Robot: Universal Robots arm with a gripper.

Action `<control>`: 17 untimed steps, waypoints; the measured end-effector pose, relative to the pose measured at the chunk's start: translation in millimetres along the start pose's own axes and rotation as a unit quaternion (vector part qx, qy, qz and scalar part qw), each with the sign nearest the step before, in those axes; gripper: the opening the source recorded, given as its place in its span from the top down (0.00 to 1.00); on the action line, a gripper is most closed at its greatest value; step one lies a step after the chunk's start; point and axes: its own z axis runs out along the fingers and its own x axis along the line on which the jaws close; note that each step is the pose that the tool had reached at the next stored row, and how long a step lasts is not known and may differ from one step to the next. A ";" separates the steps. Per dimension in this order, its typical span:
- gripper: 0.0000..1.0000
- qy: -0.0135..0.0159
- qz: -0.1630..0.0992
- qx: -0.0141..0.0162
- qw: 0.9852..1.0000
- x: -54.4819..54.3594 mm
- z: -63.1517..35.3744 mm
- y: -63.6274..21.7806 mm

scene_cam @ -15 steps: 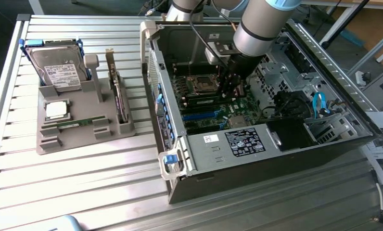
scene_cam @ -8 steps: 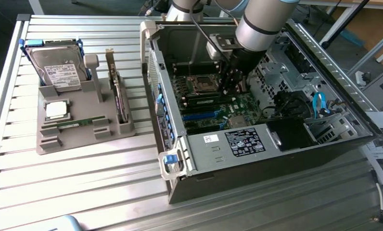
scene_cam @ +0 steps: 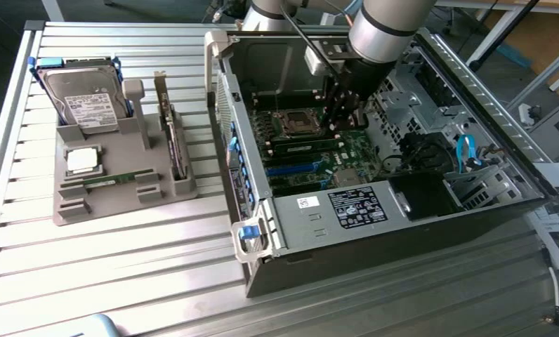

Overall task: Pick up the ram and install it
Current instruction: 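Insert the ram into the slot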

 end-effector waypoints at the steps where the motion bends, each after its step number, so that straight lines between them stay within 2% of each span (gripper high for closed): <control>1: 0.75 0.000 0.000 0.000 1.000 -0.2 -2.3 0.0; 7: 0.75 0.000 0.000 0.000 1.000 -1.2 -18.7 0.2; 17: 0.75 0.000 0.000 0.000 1.000 -2.4 -38.1 0.4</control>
